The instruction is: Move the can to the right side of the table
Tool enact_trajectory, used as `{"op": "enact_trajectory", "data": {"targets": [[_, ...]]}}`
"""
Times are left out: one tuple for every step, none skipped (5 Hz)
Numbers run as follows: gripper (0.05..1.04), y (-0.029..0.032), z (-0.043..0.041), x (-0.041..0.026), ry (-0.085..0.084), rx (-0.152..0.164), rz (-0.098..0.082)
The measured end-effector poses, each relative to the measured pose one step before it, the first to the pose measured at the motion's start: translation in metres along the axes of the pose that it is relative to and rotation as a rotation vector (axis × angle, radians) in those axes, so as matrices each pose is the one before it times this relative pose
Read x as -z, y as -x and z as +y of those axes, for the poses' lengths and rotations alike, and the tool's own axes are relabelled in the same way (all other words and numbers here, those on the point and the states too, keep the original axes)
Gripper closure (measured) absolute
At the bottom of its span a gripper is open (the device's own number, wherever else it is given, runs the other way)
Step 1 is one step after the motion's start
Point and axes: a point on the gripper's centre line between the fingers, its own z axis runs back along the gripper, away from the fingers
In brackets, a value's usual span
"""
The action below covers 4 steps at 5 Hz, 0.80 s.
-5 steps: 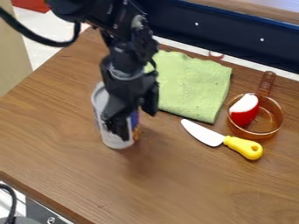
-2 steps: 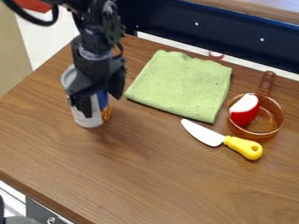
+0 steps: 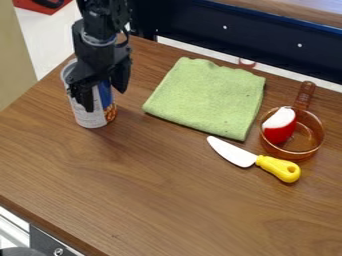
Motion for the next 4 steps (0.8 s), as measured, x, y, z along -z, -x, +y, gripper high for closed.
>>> {"op": "enact_trajectory", "data": {"targets": [[0.083, 0.00871, 0.00141, 0.00123, 0.0074, 0.0465, 0.0398], [0.083, 0.00976, 0.00115, -0.02243, 0.0267, 0.0342, -0.0012], [0.083, 0.01893, -0.00051, -0.01334, -0.0090, 0.0698, 0.0227], [0.083, 0.02423, -0.00849, -0.00976, -0.0003, 0.1398, 0.0366]]}}
